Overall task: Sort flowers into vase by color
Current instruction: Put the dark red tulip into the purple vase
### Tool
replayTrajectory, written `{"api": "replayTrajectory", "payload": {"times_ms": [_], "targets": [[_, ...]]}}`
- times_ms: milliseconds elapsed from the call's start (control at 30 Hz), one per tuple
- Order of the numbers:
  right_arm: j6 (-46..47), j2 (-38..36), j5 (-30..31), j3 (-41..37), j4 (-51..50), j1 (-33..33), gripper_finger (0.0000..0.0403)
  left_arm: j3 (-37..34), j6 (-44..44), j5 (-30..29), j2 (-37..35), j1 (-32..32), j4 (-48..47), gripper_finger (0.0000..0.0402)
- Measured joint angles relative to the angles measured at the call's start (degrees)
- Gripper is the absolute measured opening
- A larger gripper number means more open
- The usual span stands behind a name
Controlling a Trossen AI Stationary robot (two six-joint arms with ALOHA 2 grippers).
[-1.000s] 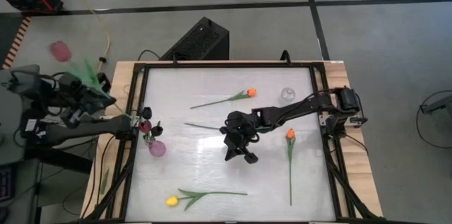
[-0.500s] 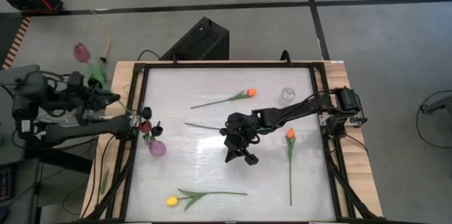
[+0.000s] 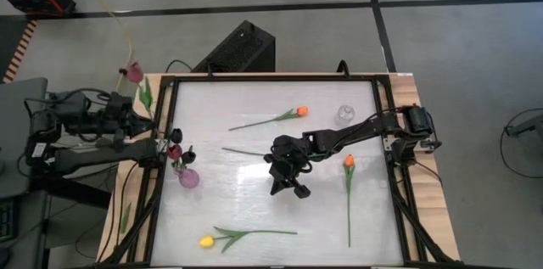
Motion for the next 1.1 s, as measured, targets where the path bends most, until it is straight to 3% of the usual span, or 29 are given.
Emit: {"api": "replayTrajectory", "payload": {"times_ms": [333, 500, 767, 1100], "targets": [[-0.04, 0.0, 0.0, 0.0, 0.0, 0.0, 0.0031, -5.11, 2.88, 5.53, 0.0, -0.01, 2.14, 0.0], [-0.09, 0.0, -0.02, 0.0, 0.0, 0.0, 0.0031, -5.28, 4.38, 6.05, 0.0, 0.01, 1.94, 0.0], [-0.14, 0.0, -0.02, 0.0, 0.0, 0.0, 0.0031, -5.28, 9.1, 12.69, 0.0, -0.01, -1.42, 0.0], [-0.43, 0.01, -0.04, 0.0, -0.07, -0.01, 0.0031, -5.35, 12.22, 18.5, 0.0, -0.01, 2.57, 0.0]]}}
